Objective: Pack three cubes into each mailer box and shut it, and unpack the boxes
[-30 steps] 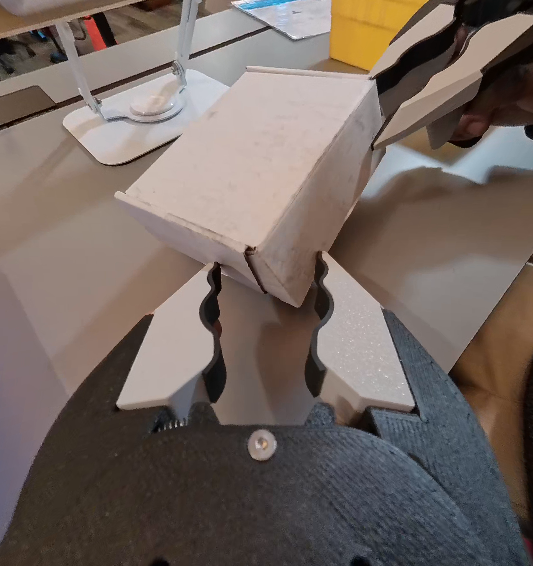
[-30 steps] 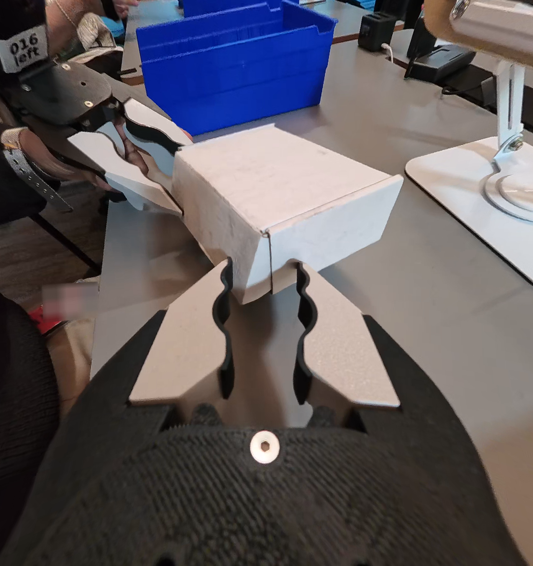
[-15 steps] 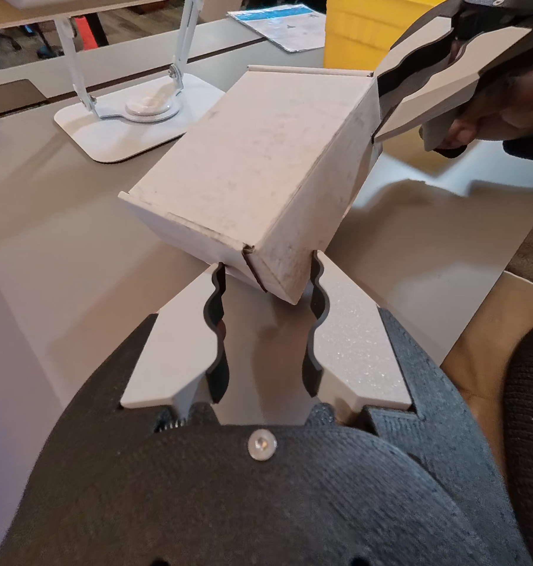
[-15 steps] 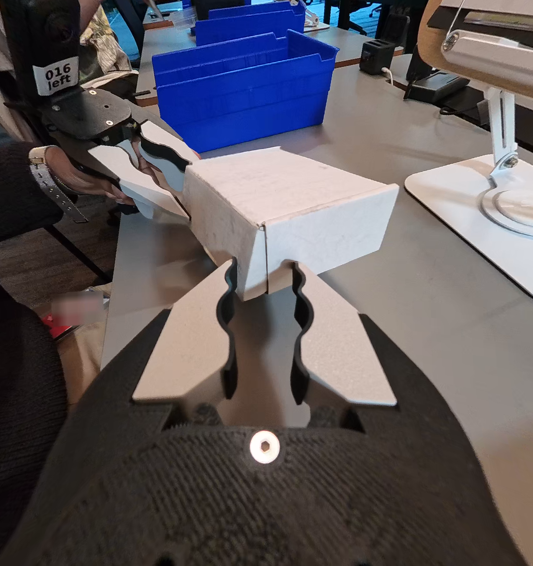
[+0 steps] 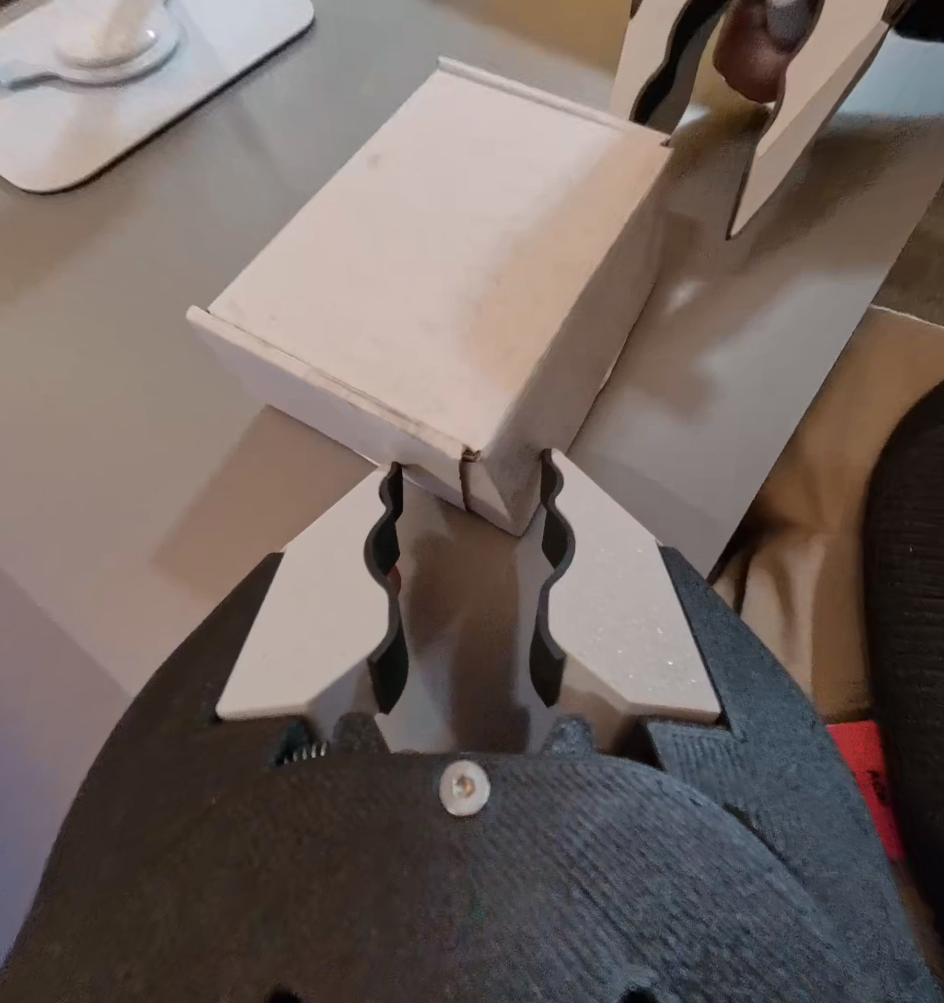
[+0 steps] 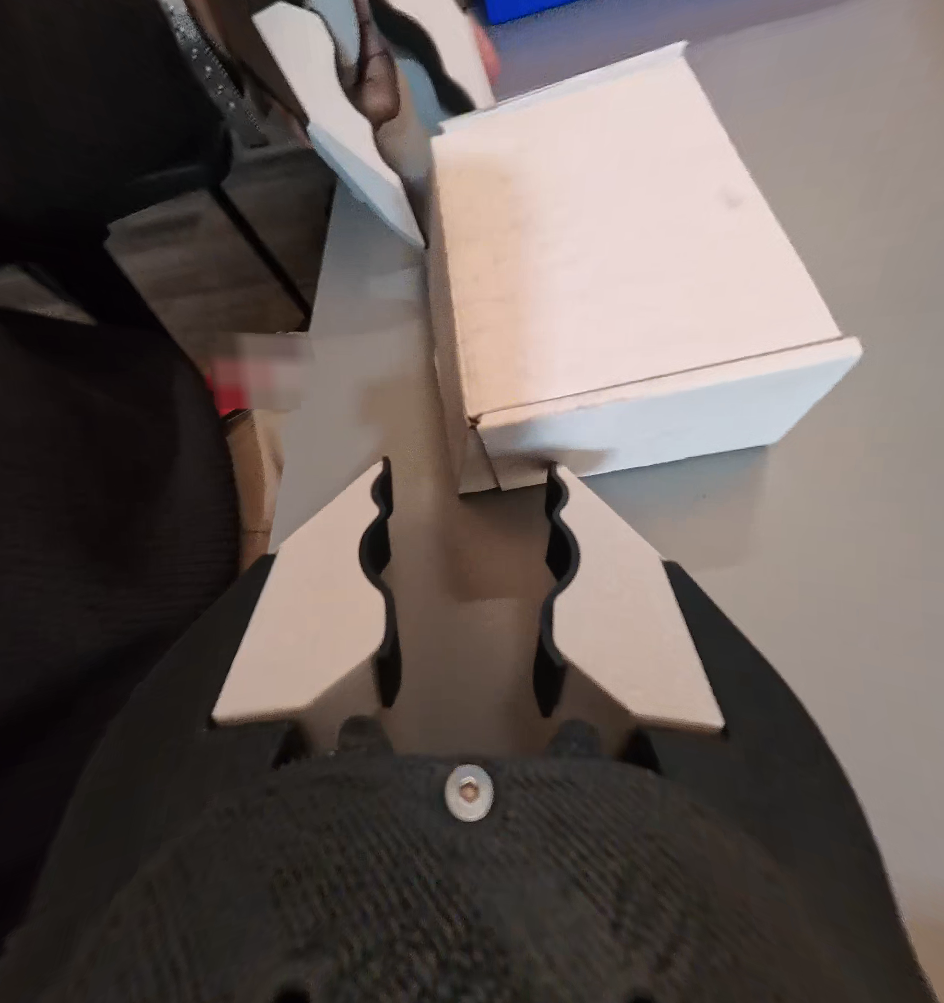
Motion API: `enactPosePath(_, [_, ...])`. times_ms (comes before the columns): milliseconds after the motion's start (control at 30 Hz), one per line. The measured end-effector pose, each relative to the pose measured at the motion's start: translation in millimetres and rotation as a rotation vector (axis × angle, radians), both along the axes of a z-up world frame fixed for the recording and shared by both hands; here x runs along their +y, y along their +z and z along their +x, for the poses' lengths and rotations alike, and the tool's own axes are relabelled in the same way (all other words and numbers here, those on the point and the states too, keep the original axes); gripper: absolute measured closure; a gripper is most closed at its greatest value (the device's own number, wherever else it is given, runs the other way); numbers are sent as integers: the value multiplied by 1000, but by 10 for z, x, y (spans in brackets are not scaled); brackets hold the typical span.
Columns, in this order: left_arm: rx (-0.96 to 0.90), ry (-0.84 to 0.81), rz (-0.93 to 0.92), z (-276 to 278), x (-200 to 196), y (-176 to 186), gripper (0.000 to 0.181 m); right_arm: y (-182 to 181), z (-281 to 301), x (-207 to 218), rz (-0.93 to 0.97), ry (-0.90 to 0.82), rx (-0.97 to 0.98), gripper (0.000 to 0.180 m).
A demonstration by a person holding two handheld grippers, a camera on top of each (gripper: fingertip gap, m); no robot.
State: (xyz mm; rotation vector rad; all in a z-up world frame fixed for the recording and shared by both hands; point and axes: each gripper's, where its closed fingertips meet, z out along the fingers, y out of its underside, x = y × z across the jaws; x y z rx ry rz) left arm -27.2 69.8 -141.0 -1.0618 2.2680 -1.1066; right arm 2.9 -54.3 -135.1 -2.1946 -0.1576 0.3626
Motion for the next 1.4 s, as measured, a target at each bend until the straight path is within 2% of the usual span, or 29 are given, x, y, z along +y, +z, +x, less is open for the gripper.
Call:
enactPosePath(67, [-23,-4,-21,0,1,47,126,19,-30,-16,6,25,5,116])
enactPosePath(133, [-49,50,-67,68,41,131,75,62,15,-11,37,13,24,99])
enactPosePath(200, [-63,40,-106,90,23,206,49,101,143,14,77,-41,21,69])
enactPosePath(233, [-94,47,-90,134,48,231,47,121,224,32,100,-73,8,56])
enactPosePath(333, [-127,71,49,285,204,125,52,156,430,110,149,-135,-69,40])
enactPosePath(433, [-3,9,90,285,235,-83,51,116,570,227,139,-148,-152,40])
enactPosePath(467, [5,-18,81,300,208,-83,51,89,533,253,122,-121,-144,40])
enactPosePath(500, [0,-43,76,325,179,-67,51,59,447,269,102,-70,-124,31])
enactPosePath(533, [-5,-65,75,350,151,-54,51,26,389,290,82,-37,-118,30])
enactPosePath(633, [-21,-117,119,428,94,-96,41,-111,395,360,23,-21,-221,26])
enactPosePath(733, [13,-169,174,476,37,-202,32,-221,454,414,-20,-28,-346,34])
enactPosePath(800, [23,-198,179,501,-18,-221,29,-242,437,427,-34,-17,-334,31])
enactPosePath(867, [32,-200,179,517,-41,-231,26,-232,439,426,-31,-20,-318,37])
enactPosePath(1233, [25,-206,171,495,-52,-216,33,-190,412,420,-11,-26,-300,45])
enactPosePath(1400, [6,-200,-2,458,-131,20,36,2,349,419,54,-42,-199,49])
